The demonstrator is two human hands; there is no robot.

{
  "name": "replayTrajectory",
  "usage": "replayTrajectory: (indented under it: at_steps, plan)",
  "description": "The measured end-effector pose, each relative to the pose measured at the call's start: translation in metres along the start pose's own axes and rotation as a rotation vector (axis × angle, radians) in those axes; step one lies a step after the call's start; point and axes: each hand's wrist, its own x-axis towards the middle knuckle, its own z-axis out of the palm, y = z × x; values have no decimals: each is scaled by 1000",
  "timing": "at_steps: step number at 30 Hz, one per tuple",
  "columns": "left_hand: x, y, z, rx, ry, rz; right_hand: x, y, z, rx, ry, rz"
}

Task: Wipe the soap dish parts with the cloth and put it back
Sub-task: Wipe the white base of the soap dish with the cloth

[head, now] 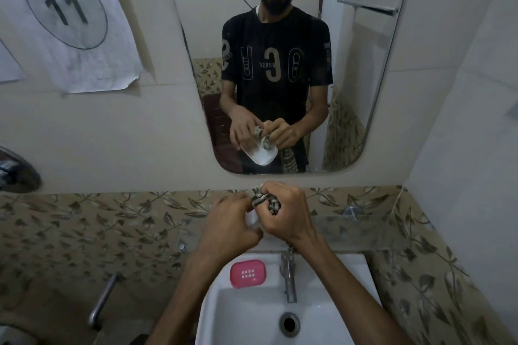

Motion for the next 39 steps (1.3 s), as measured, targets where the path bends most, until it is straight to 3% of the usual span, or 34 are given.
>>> replayTrajectory:
  at_steps: [3,8,16,22,26,30,35,39]
  plan:
    - [8,0,8,-161,38,-39,-4,-6,1,20,38,8]
    - [-1,0,28,-393,96,-13,-7,-7,-3,64,239,130]
    - [-9,4,39,-661,157,-196,-21,-11,1,145,41,18]
    - [-13,19,41,-756,179,-195,12,6,-6,173,241,326]
    - [-16,11,41,-880,187,-206,-19,-15,11,157,125,139]
    - [-23,10,47,-864,179,-343,4,2,-2,253,201,451]
    - [-24,7,44,-953,202,-298,-7,-10,6,219,96,227]
    - [-26,8,48,-990,235,-286,2,-1,3,478,126,601]
